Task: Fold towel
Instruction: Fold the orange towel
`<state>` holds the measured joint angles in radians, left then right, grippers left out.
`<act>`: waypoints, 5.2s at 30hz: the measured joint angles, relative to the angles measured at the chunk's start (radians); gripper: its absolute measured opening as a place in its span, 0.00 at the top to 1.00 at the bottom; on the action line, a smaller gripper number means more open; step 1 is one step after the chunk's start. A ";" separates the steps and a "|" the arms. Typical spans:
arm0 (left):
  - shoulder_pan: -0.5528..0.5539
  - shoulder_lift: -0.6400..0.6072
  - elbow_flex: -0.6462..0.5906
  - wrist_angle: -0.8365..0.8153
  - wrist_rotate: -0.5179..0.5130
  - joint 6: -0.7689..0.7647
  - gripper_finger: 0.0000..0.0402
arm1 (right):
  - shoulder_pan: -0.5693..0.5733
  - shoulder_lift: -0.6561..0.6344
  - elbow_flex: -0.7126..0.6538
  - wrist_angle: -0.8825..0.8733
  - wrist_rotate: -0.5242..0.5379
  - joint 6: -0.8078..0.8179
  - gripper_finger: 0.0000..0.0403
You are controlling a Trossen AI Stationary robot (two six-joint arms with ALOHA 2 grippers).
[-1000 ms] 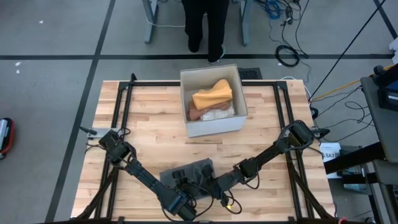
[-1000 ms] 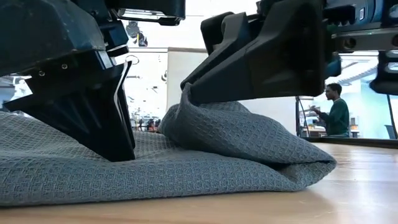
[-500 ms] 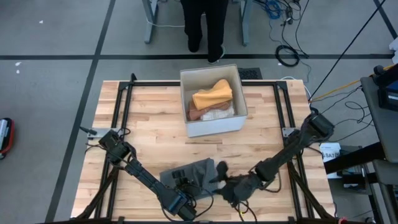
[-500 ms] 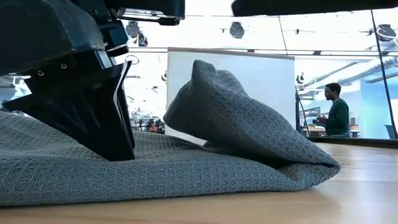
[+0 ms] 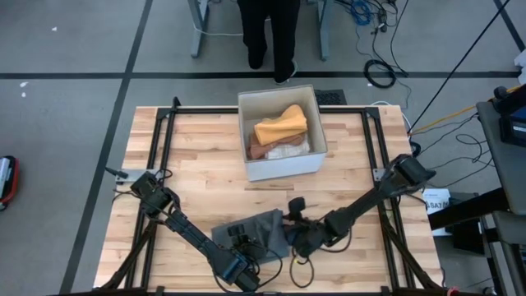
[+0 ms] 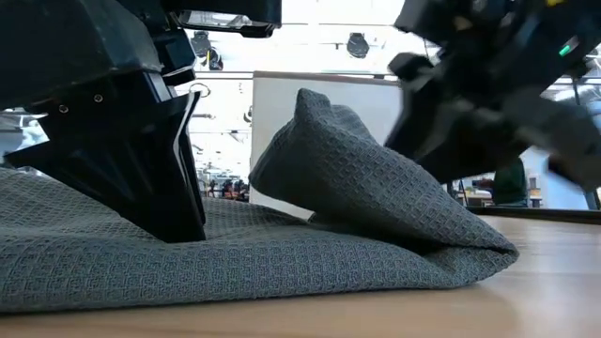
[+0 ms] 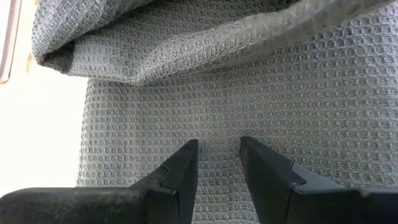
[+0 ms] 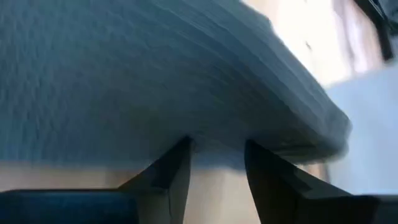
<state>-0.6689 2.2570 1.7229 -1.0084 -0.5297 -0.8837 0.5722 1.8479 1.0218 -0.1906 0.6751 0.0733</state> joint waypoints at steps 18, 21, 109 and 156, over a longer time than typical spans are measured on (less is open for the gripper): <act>0.000 0.000 0.000 0.001 0.021 0.003 0.67 | -0.071 0.087 0.000 0.414 -0.228 -0.171 0.73; 0.002 0.000 0.000 0.001 0.021 0.003 0.67 | -0.070 0.121 -0.001 0.510 -0.253 -0.201 0.73; -0.053 0.000 0.083 -0.029 0.023 0.032 0.67 | -0.249 0.216 -0.002 0.737 -0.463 -0.283 0.73; -0.264 0.000 0.083 0.183 -0.275 0.187 0.67 | -0.226 0.134 0.004 0.296 -0.563 -0.164 0.73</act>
<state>-0.9329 2.2566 1.8057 -0.8253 -0.8043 -0.6966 0.3460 1.9820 1.0256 0.1052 0.1117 -0.0911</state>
